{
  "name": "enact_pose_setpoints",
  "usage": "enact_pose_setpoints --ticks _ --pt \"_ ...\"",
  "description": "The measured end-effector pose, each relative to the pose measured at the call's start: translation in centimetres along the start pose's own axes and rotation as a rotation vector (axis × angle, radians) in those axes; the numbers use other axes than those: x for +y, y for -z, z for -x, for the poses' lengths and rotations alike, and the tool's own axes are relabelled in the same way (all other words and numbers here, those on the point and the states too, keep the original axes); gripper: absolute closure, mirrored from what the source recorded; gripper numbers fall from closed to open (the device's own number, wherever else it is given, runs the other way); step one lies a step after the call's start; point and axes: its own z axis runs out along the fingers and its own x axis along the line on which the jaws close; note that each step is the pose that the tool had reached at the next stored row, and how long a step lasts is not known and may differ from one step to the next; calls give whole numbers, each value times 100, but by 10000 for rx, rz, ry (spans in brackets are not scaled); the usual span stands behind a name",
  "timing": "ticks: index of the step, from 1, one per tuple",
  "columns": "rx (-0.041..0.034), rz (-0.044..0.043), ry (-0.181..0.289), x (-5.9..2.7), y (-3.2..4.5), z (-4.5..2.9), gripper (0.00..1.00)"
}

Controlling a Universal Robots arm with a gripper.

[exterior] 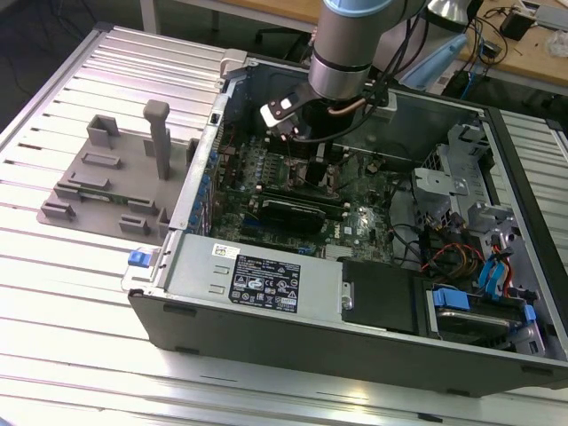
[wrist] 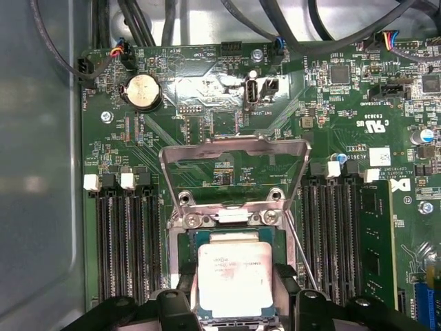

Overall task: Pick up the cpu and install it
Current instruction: 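Place the cpu into insertion slot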

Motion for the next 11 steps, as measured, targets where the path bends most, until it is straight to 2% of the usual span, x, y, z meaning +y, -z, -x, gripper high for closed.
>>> enact_pose_setpoints --ticks 2,3,5,7,11 --pt "-1 0 0 0 3 0 43" --pt "-1 -1 0 0 3 0 37" --pt "-13 0 -1 0 -12 0 37" --pt "-68 1 5 3 -18 0 37" --pt "-126 4 8 0 -47 0 37"
